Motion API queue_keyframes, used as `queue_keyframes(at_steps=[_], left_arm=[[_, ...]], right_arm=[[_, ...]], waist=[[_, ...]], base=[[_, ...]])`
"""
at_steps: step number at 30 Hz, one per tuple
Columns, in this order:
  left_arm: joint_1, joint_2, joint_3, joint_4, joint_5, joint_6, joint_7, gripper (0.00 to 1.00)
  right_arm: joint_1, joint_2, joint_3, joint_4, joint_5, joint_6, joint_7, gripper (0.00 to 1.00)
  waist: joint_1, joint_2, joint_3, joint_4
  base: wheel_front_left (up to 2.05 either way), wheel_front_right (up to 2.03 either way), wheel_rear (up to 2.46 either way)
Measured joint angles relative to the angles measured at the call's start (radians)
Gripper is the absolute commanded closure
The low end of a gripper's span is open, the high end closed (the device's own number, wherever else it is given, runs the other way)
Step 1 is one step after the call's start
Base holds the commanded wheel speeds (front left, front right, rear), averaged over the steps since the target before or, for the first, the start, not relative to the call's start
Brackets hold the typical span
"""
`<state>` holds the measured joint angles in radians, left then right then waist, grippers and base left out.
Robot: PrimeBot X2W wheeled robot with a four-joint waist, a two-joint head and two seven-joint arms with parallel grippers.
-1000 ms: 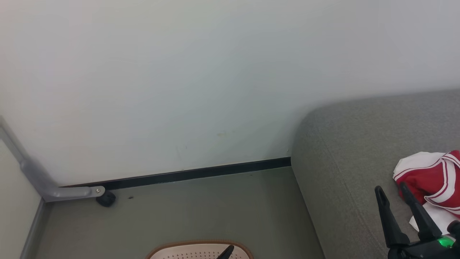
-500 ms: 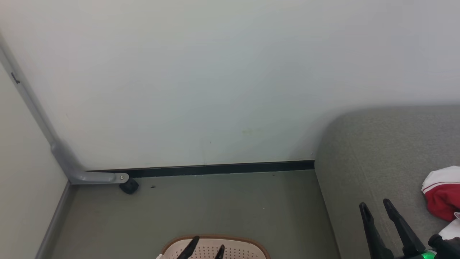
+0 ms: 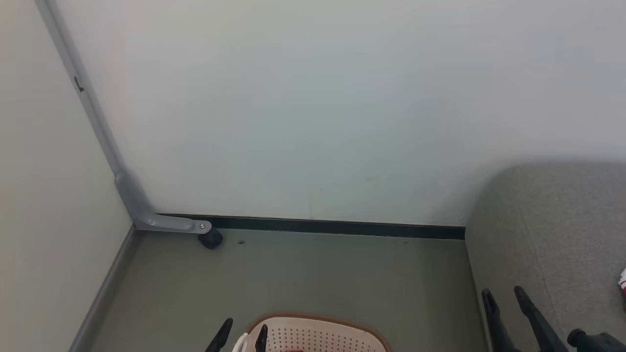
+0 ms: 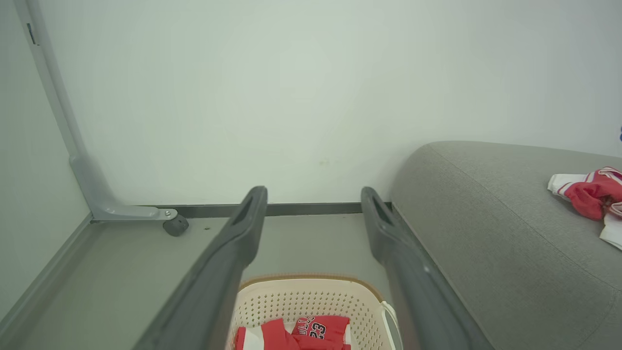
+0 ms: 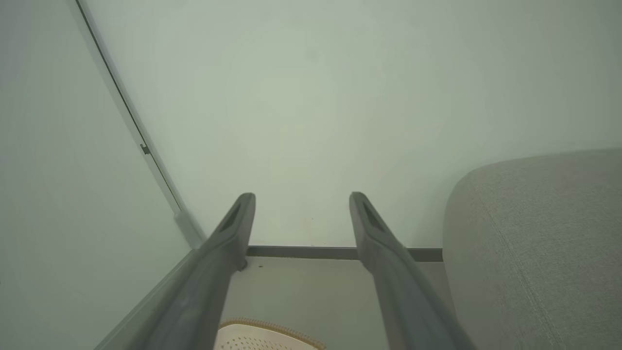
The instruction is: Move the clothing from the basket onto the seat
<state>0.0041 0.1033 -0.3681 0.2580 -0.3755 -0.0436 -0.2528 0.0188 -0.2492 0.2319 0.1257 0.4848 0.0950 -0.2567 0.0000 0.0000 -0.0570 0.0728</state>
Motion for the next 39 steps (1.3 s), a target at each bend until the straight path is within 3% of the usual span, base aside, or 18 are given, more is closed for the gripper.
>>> queue_keyframes(at_steps=[12,39], left_arm=[[0.006,-0.002,0.040,0.035,0.007,0.008,0.000,0.00],[0.025,-0.028,0.098,0.118,0.017,0.007,0.000,0.00]], right_arm=[[0.003,0.038,0.017,0.063,-0.043,-0.016,0.000,0.00],[0.016,0.050,0.009,0.152,-0.117,-0.043,0.000,0.00]], waist=[[0.0000,0.0000,-0.012,0.042],[0.0000,0.0000,0.000,0.022]], base=[[0.00,0.00,0.00],[0.00,0.00,0.00]])
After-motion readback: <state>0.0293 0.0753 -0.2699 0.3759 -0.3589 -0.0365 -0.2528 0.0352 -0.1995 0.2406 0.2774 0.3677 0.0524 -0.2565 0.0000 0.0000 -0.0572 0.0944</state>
